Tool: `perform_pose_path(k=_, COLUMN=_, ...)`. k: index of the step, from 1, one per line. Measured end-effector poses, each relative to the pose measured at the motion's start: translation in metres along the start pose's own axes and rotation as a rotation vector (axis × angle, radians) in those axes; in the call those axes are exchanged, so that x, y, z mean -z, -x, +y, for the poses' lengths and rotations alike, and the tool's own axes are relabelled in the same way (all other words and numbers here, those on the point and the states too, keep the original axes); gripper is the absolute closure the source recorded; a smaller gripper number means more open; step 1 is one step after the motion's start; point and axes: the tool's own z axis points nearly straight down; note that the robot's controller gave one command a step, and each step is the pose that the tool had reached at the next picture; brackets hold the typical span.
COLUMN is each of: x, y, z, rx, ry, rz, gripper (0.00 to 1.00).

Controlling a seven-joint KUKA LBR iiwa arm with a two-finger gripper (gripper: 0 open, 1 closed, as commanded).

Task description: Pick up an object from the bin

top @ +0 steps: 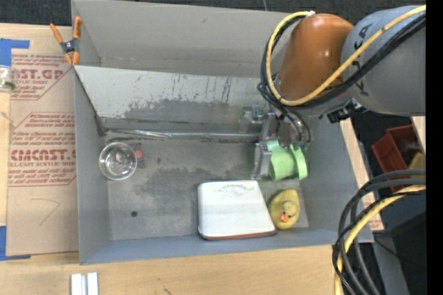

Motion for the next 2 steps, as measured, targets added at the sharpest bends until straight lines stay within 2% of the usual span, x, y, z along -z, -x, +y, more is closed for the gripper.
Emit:
perform_pose_path(k=1, x=0.005, y=0.002, z=0.0, rx=0.0, ry=0.0, rz=-0.008, gripper=0.0)
perform_pose_path(k=2, x=-0.043, y=0.006, z=-0.044, rx=0.093, ry=-0.001, rz=-0.01, gripper=0.0)
